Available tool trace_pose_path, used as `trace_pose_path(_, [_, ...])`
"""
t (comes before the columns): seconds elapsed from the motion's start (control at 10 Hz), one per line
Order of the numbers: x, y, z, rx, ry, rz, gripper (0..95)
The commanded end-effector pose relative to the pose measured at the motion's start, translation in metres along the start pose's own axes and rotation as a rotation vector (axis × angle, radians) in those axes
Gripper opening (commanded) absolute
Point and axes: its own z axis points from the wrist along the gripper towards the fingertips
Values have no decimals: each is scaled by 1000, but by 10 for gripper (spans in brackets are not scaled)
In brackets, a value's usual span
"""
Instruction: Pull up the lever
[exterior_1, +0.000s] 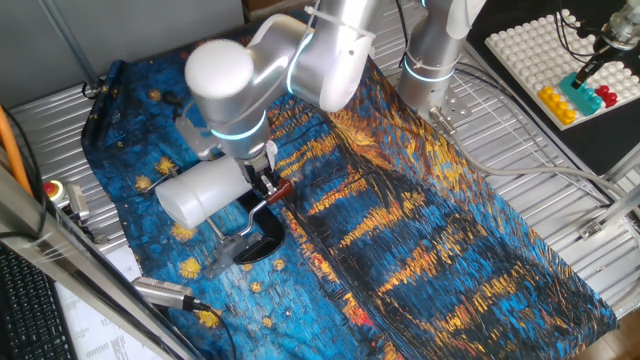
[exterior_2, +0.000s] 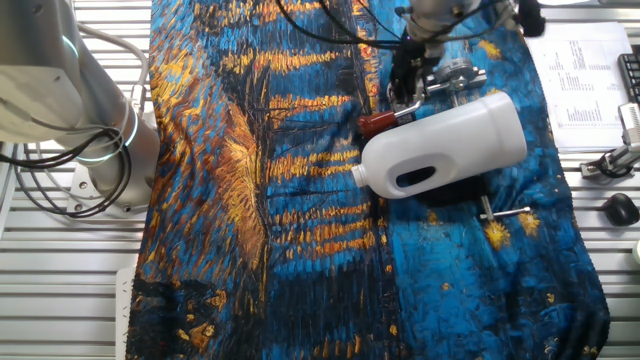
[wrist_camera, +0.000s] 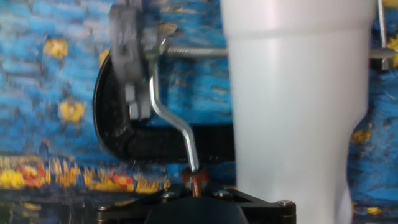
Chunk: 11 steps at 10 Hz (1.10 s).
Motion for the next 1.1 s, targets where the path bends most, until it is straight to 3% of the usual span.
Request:
trace_pose_path(0.1, [23,1,6,-3,-22,-64,570])
trace_pose_path(0.2, [35,2,10,0,-31,-59,570])
trace_pose_path(0.4, [44,1,16,-2,-33,-2,570])
trace_pose_path(0.7, [40,-1,20,3,-48,27,570])
trace_pose_path(1.1, [31,-1,23,3,-41,56,570])
